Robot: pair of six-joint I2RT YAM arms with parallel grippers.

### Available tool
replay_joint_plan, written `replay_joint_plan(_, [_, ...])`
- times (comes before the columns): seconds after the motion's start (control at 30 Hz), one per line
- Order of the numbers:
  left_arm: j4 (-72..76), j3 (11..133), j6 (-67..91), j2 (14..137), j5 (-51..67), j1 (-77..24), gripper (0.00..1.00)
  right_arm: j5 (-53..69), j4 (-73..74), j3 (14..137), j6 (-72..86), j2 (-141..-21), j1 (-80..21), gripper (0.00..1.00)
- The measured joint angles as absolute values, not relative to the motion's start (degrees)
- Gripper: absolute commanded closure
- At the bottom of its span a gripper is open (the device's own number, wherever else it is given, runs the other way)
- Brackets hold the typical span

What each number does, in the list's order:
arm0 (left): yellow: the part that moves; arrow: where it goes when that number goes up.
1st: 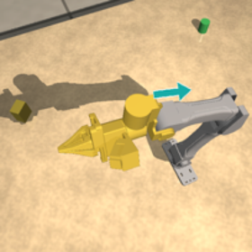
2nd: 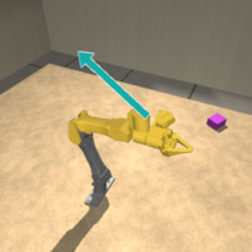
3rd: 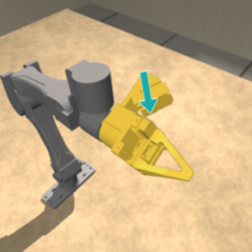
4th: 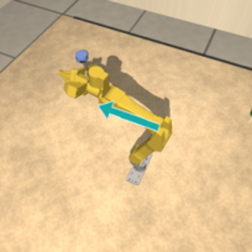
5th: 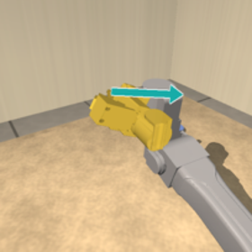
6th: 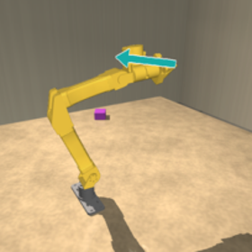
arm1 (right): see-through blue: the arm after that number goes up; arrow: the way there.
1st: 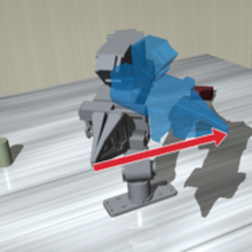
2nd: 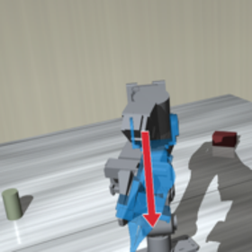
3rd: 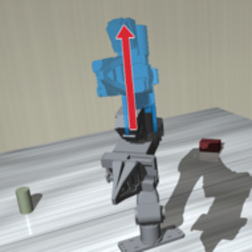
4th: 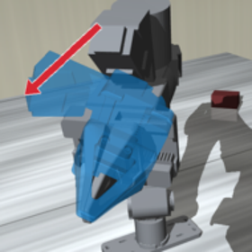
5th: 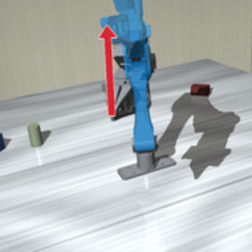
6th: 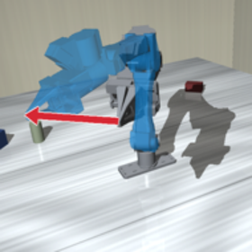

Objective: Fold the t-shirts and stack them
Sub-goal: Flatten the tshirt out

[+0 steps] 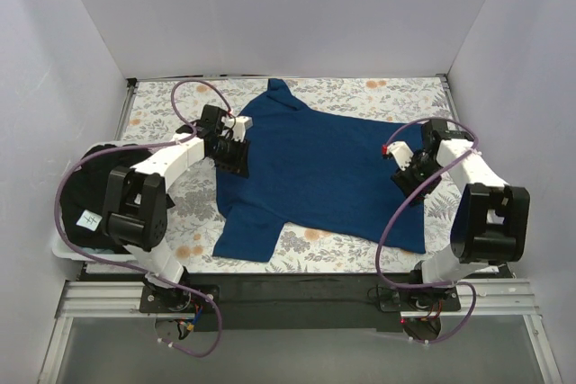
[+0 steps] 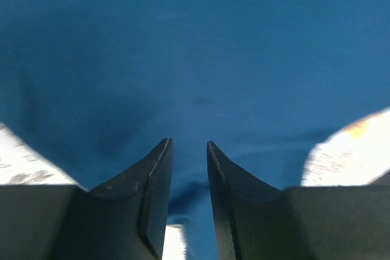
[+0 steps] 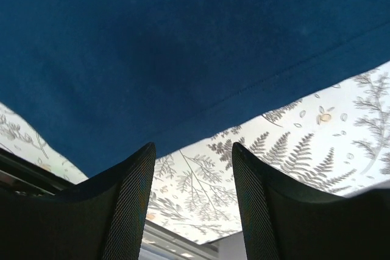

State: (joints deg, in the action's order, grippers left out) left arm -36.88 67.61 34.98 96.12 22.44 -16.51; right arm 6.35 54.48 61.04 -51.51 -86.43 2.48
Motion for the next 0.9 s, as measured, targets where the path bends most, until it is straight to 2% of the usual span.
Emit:
replay_joint_plan(0.3, [-36.5,62.6,34.2,99.9,17.0,-14.0,0.80,1.0,46.4,62.4,-44.6,-99.2,2.5,0.43])
replay_joint_plan(0.5, [-38.9,54.2,34.4,94.1,15.4,-14.0,0.86,-2.8,45.0,70.5,-43.0,-107.0,2.4,0.43])
replay_joint_plan(0.67, [-44.1,54.3,34.2,93.1,15.4,-14.0,0.90,-4.4,44.7,76.8,-42.6,-111.3,2.1,0.42])
replay_joint_plan(0.9, [-51.4,61.2,30.3,92.8,16.0,-14.0,0.76,-4.7,43.5,76.9,-43.5,-110.6,1.5,0.38])
